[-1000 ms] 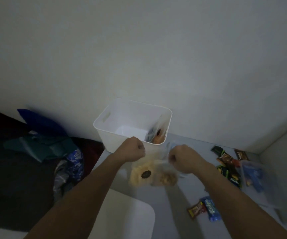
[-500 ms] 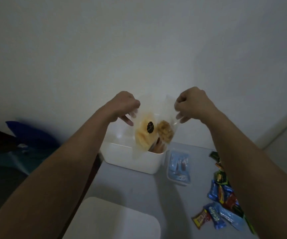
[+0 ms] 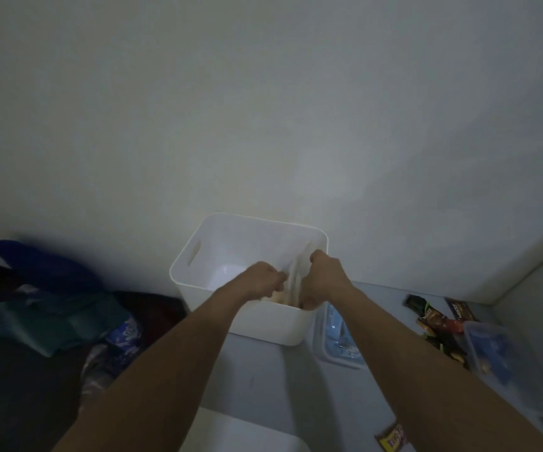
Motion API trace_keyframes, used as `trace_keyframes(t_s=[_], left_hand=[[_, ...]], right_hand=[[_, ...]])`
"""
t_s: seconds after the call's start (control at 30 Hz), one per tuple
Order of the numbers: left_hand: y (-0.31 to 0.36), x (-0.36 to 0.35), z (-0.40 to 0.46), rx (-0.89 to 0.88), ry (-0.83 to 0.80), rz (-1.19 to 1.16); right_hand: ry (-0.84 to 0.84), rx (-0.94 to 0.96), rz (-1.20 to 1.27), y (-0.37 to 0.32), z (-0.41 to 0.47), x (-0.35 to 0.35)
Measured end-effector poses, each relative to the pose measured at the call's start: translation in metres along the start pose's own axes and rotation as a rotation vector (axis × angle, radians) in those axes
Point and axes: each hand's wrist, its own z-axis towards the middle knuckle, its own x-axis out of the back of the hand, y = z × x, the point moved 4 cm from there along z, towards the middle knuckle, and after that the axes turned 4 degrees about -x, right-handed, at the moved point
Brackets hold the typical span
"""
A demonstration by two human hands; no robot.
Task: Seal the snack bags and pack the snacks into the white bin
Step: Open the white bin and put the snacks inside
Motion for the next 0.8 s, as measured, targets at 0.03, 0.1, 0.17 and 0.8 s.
trace_keyframes(t_s=[0.03,0.1,0.17,0.8], left_hand=[[-0.003,-0.005,0.005,0.014,-0.059,0.014],[-0.008,-0.010,0.015,0.039,-0.113,0.085],[-0.009,-0.012,0.026,0.056,-0.128,0.191],[-0.002,-0.072,0.066,0.082,-0.455,0.300]], right_hand=[[0.002,-0.017,-0.022,0.004,0.003,-0.001],[0.021,-0.044,0.023,0.012,0.007,0.002],[0.055,-0.052,0.138,0.019,0.009,0.006],[0.000,-0.124,0.606,0.070,0.033,-0.023]])
